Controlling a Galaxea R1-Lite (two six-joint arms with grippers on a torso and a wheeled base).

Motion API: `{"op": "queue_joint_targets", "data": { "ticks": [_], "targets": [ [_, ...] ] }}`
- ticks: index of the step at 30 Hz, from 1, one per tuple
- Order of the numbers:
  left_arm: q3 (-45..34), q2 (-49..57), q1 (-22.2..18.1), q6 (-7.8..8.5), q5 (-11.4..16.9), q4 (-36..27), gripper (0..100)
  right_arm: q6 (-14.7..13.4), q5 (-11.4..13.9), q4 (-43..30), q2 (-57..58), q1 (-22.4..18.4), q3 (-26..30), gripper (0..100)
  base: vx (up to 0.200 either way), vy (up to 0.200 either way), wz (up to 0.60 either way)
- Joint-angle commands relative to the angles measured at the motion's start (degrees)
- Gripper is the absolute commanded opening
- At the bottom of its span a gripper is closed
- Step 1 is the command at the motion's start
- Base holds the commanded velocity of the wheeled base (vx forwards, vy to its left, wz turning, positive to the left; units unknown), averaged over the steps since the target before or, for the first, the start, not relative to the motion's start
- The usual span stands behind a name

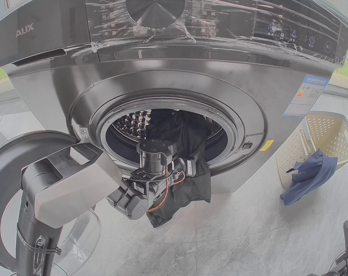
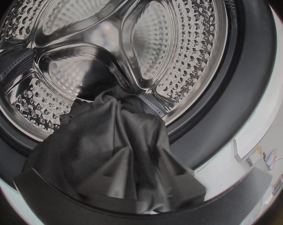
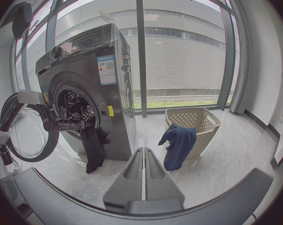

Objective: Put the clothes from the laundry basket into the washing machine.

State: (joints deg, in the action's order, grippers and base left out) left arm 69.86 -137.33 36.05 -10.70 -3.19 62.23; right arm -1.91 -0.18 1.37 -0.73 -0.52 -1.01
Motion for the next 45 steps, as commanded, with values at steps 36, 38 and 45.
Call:
{"op": "queue_joint_targets", "data": {
  "ticks": [36, 38, 45],
  "targets": [
    [-0.17, 5.05, 1.66, -0.63, -0.94, -8.36, 100, -0.37, 0.01, 0.04, 0.47, 0.00, 0.40, 0, 0.000, 0.000, 0.00],
    [0.36, 3.47, 1.31, -0.63, -0.85, -8.09, 100, -0.37, 0.01, 0.04, 0.47, 0.00, 0.40, 0, 0.000, 0.000, 0.00],
    [1.59, 1.10, 0.25, -0.37, -0.94, -8.36, 100, -0.46, -0.08, 0.13, 0.47, 0.00, 0.40, 0, 0.000, 0.000, 0.00]
  ]
}}
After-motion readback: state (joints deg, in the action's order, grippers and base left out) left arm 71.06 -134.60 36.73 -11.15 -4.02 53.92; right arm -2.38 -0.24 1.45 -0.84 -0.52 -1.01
